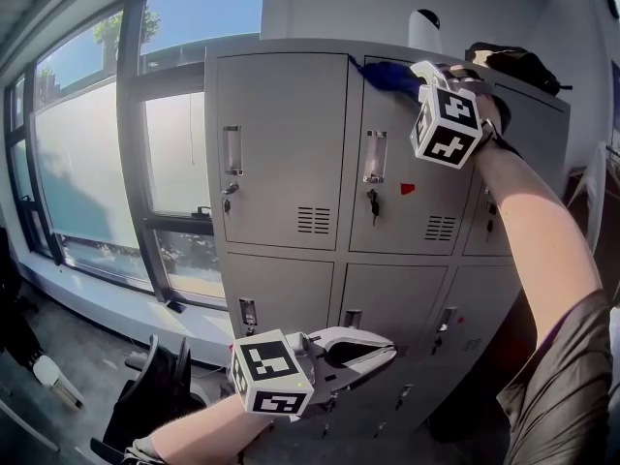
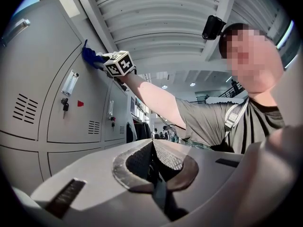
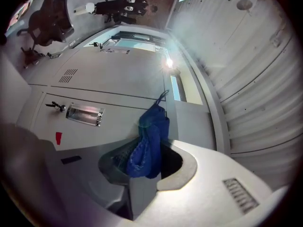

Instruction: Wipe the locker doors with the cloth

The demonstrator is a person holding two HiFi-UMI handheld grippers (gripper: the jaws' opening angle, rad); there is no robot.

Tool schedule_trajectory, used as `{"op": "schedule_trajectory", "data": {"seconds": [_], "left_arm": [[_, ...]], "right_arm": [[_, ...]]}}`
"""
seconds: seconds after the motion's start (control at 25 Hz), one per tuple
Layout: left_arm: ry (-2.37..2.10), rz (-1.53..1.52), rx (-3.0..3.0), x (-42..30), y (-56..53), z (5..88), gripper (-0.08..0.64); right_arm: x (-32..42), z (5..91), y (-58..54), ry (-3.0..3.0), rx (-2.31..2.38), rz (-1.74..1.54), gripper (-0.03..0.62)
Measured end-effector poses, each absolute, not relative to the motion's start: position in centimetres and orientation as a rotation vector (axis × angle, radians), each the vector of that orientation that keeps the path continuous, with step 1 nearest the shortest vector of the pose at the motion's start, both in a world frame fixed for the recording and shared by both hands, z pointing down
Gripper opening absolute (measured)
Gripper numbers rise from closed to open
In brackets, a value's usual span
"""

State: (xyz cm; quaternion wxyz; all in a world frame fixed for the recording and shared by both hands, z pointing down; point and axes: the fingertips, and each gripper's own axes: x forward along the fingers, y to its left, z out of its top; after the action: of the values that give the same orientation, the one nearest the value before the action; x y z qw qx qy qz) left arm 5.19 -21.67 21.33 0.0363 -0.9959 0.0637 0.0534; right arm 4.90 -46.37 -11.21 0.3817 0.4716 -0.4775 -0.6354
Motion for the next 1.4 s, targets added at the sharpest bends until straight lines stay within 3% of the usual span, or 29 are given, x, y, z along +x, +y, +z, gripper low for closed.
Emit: {"op": "schedule_trajectory", "data": {"seconds": [0.68, 1.4], "left_arm": [[0.256, 0.153, -3.056, 4.2, -21.8, 21.6, 0.009], [0.262, 0.158, -3.111, 4.8, -21.5, 23.7, 0.009]], "right_arm": [[4.5, -12.5, -46.9, -1.15, 1.24, -1.646, 0.086], [4.1, 1.5, -47.9, -1.106, 1.102, -1.621, 0.086]]}}
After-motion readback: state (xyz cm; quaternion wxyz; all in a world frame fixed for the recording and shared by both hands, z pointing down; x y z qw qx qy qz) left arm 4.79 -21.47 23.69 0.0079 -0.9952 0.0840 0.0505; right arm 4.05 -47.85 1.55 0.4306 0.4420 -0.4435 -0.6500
